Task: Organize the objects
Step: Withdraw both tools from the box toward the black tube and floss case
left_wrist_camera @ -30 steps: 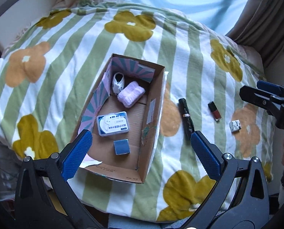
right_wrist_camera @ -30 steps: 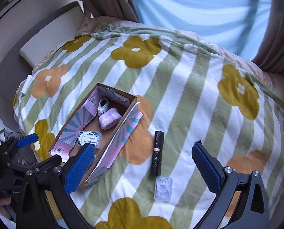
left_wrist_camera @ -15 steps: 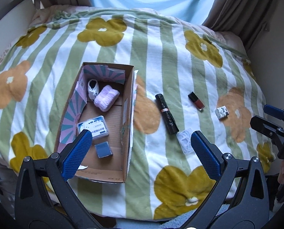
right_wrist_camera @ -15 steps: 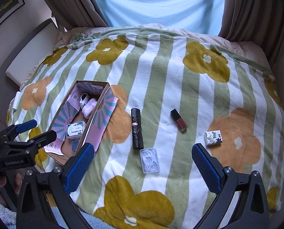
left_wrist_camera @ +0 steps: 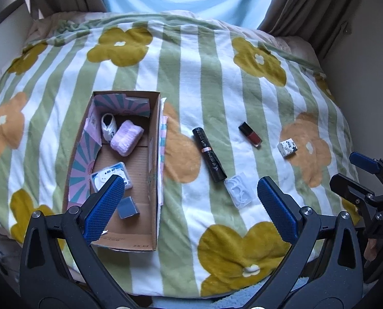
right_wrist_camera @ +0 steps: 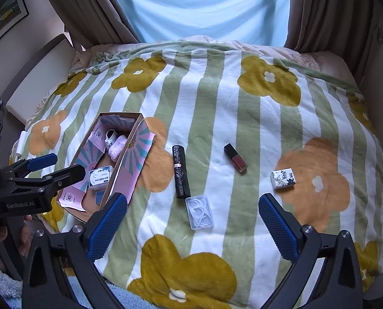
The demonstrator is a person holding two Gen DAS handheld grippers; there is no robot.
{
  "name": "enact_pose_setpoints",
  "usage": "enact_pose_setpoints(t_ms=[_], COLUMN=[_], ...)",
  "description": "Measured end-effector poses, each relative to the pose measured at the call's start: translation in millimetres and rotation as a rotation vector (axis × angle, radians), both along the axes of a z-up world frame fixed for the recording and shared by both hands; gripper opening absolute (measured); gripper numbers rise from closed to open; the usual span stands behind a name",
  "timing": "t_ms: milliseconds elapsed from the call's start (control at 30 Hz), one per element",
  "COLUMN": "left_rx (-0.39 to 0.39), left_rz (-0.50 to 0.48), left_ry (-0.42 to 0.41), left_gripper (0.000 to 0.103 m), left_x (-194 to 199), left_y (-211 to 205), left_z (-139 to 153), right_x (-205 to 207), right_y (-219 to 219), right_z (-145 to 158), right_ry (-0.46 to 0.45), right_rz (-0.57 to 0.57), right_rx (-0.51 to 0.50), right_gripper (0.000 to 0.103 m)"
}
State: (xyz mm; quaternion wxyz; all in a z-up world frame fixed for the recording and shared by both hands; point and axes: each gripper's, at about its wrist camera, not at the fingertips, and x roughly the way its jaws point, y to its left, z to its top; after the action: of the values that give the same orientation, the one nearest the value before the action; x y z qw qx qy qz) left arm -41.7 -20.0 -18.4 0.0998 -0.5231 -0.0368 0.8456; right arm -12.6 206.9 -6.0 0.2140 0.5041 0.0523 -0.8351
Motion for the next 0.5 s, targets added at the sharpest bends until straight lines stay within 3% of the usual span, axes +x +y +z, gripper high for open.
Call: enact_pose_setpoints(t_ms=[300,500], left_rx=[0.04,0.053], left_rz=[-0.046,-0.048], left_ry=[-0.05,-0.136], left_gripper=[0.103,0.103], left_x=[-29.4,-56.8], left_y=[35.7,62.3], left_z=[-4.3,-37.0], right_x=[2.1,-1.2], right_y=[4.2,5.5], right_z=[-19.0,-57.0], right_ry=[-0.002,-0.006], right_rz=[0.059,0.115], right_rx=[0.003,0.011], right_gripper=[0.102,0.102])
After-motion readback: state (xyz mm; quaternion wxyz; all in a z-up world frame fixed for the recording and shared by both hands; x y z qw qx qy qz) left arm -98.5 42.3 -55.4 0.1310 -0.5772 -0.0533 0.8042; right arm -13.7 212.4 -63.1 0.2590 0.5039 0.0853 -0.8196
